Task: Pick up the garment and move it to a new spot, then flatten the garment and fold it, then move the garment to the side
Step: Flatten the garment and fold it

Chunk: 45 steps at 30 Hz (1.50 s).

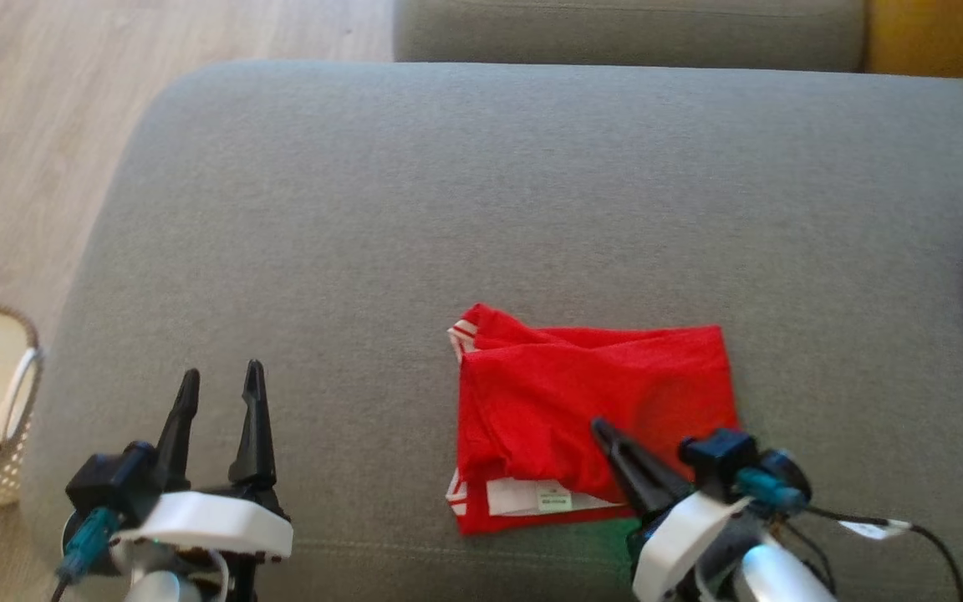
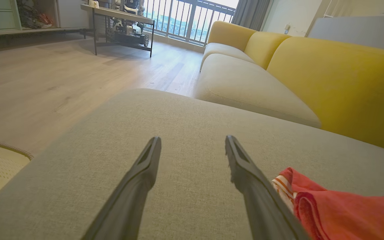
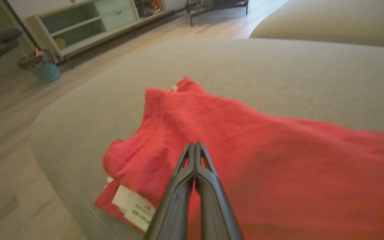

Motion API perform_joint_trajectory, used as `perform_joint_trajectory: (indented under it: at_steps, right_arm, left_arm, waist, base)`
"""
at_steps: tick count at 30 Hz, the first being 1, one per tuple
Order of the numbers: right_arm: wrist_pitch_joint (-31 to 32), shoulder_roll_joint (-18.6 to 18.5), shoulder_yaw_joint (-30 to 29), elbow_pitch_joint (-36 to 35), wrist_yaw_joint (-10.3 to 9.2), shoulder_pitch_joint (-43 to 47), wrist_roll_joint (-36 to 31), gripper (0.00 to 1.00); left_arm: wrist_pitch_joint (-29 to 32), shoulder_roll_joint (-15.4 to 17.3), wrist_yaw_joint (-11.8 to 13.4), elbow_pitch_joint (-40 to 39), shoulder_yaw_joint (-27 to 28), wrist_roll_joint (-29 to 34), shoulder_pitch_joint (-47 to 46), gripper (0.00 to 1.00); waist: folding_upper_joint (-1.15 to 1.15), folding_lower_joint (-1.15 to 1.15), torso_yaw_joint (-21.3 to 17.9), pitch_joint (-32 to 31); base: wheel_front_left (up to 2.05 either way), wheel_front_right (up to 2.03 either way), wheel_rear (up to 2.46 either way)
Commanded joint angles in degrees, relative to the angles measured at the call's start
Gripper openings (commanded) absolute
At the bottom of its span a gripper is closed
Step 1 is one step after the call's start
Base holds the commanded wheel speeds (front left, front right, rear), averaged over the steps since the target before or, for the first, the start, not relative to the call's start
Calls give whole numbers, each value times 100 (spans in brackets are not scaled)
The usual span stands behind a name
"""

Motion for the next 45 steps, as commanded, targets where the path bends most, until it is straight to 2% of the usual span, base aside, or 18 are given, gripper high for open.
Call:
perform_joint_trajectory:
  at_steps: [1, 9, 13, 20, 27, 31, 35, 40, 45]
  right_arm:
    - [46, 44, 177, -62, -1, -276, 55, 0]
    - [506, 60, 524, 730, -1, -599, 206, 0]
    - [576, 65, 881, 876, -1, -661, 580, 0]
    - [556, 66, 1385, 949, -1, -743, 1003, 0]
    - [448, 67, 1544, 1107, -1, -951, 1236, 0]
    - [227, 67, 1191, 1082, -1, -1121, 1202, 0]
    - [-48, -97, 432, 822, -1, -1258, 984, 0]
    - [-221, -327, -448, 282, -1, -1192, 741, 0]
    - [-321, -370, -1280, -351, -1, -951, 520, 0]
  left_arm:
    - [-33, 40, 1, -160, 176, 61, -285, 100]
    - [-33, 40, 19, -162, 179, 31, -336, 100]
    - [-33, 40, 30, -155, 220, 20, -326, 100]
    - [-33, 40, 24, -149, 248, 27, -310, 100]
    - [-33, 40, 49, -166, 284, 13, -311, 100]
    - [-33, 40, 52, -186, 323, 15, -305, 100]
    - [-33, 40, 61, -230, 356, 13, -275, 100]
    - [-33, 40, 56, -265, 341, 2, -280, 100]
    - [-33, 40, 75, -310, 331, 1, -254, 100]
  waist:
    - [0, 0, 124, 37]
    - [0, 0, 539, 137]
    - [0, 0, 665, 134]
    - [0, 0, 735, 100]
    - [0, 0, 635, 91]
    - [0, 0, 469, 76]
    - [0, 0, 187, -8]
    - [0, 0, -63, -73]
    - [0, 0, -262, -139]
  base:
    - [0, 0, 0]
    - [0, 0, 0]
    - [0, 0, 0]
    - [0, 0, 0]
    - [0, 0, 0]
    - [0, 0, 0]
    - [0, 0, 0]
    - [0, 0, 0]
    - [0, 0, 0]
